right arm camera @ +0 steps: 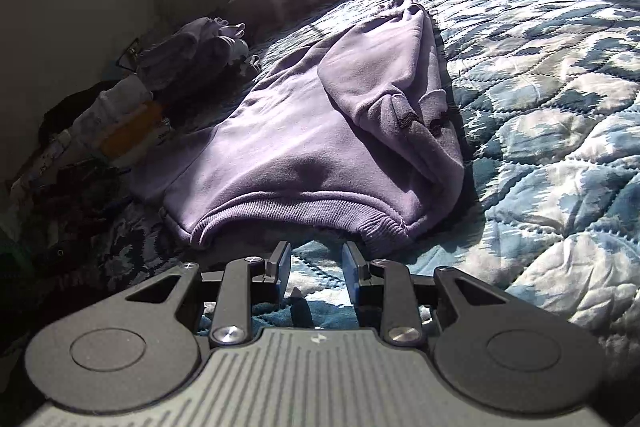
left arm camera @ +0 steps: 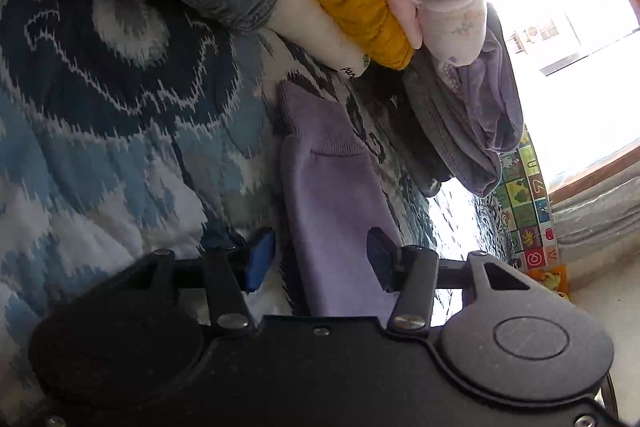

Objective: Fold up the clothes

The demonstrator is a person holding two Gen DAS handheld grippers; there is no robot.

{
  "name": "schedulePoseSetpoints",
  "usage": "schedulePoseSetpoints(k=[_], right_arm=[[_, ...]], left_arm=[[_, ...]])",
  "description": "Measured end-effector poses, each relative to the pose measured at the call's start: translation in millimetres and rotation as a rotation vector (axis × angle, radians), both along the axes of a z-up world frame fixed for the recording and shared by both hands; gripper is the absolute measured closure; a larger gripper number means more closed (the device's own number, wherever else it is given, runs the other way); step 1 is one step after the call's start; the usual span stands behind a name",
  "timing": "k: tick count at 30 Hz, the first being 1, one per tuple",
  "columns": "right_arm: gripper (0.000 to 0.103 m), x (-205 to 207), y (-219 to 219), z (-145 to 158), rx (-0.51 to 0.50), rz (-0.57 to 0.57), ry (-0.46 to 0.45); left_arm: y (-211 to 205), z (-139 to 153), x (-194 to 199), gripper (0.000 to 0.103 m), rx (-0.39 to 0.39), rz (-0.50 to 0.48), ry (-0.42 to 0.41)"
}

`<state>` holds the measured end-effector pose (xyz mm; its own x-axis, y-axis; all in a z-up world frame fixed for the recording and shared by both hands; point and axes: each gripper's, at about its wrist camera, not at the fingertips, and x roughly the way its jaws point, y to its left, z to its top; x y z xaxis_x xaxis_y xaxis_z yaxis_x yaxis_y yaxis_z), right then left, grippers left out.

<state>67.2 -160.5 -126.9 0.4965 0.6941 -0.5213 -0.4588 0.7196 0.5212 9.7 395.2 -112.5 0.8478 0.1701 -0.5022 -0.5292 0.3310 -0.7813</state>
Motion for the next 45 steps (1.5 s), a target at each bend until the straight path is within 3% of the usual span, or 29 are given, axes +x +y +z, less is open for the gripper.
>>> schedulePoseSetpoints(k=[7, 8, 9, 12, 18, 23, 27, 36, 42, 45], right_arm=[[0.073, 7, 0, -5, 0.03, -0.006, 0.021], [0.073, 8, -1, -5, 0.033, -0.006, 0.022], [0.073, 8, -1, -5, 0.037, -0.007, 0.023], [0.073, 9, -3, -5, 0.049, -0.009, 0.027], [0.072, 7, -11, 3, 0.116, 0.001, 0.005], [0.072, 3, -24, 18, 0.208, 0.013, -0.059], [0.072, 8, -40, 23, 0.28, -0.027, -0.064], [0.072, 27, -102, 7, 0.583, -0.228, 0.047], [0.072, 34, -135, -15, 0.726, -0.391, 0.142], [0.073, 36, -145, -25, 0.77, -0.458, 0.183]], left_arm=[[34, -3, 27, 0.07, 0.018, -0.012, -0.012], [34, 0, 30, 0.08, 0.032, -0.023, 0.002], [35, 3, 34, 0.101, 0.047, -0.033, 0.016], [24, 25, 39, 0.101, 0.103, -0.065, -0.025], [-35, 100, 60, 0.101, 0.316, -0.177, -0.084], [-124, 158, 90, 0.101, 0.521, -0.316, -0.14], [-199, 179, 111, 0.101, 0.662, -0.418, -0.156], [-355, 164, 141, 0.101, 0.823, -0.671, -0.139], [-452, 117, 157, 0.101, 0.941, -0.852, -0.067], [-482, 79, 165, 0.101, 0.963, -0.952, 0.011]])
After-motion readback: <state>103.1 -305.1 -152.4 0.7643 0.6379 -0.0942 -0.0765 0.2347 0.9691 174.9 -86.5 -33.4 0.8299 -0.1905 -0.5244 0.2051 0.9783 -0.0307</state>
